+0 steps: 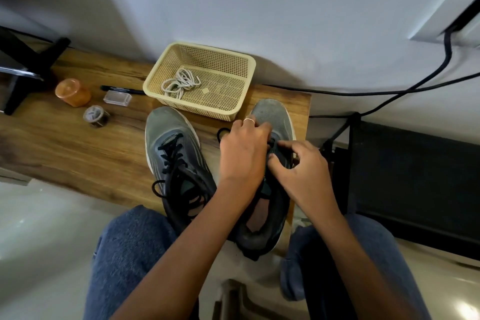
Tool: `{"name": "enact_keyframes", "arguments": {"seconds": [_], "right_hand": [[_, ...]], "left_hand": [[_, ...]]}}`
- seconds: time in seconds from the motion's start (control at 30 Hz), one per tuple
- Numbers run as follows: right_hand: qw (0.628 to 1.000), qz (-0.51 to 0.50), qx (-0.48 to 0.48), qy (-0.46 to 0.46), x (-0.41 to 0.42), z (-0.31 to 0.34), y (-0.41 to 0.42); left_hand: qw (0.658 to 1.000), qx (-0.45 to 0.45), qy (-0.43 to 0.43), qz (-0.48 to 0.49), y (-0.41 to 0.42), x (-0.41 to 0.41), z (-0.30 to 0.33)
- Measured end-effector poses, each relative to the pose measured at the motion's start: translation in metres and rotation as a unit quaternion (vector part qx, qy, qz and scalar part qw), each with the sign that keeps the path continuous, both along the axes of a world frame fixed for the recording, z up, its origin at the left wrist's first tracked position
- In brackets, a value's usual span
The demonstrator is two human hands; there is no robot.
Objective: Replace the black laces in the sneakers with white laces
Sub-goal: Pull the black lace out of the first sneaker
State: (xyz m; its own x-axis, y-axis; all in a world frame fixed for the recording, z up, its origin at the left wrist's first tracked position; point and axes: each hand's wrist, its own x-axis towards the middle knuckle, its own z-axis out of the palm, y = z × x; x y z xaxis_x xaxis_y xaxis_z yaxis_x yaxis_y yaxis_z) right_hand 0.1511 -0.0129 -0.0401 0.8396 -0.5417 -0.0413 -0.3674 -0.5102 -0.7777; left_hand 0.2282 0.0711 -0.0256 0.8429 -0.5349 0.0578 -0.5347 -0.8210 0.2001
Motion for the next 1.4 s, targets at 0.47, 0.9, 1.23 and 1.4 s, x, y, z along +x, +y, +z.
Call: {"name": "enact_keyframes", "arguments": {"seconds": [0.47, 0.9, 1.23, 1.4], "right_hand": [[0.997, -0.054, 0.044, -0.029, 0.0, 0.003, 0.008], [0.996, -0.087, 0.0, -0.013, -0.003, 0.008, 0.005], [0.997, -0.078, -0.003, -0.02, -0.002, 0.004, 0.004], [0.997, -0.077, -0.005, -0.022, -0.004, 0.004, 0.004]], "left_hand": [[0.996, -0.071, 0.052, 0.027, -0.004, 0.002, -0.01], [0.924, -0.278, 0.184, 0.189, 0.002, 0.006, -0.008], [0.997, -0.074, 0.018, -0.001, 0.005, 0.002, -0.006], [0.992, -0.122, 0.005, -0.007, 0.003, 0.003, -0.008]]}}
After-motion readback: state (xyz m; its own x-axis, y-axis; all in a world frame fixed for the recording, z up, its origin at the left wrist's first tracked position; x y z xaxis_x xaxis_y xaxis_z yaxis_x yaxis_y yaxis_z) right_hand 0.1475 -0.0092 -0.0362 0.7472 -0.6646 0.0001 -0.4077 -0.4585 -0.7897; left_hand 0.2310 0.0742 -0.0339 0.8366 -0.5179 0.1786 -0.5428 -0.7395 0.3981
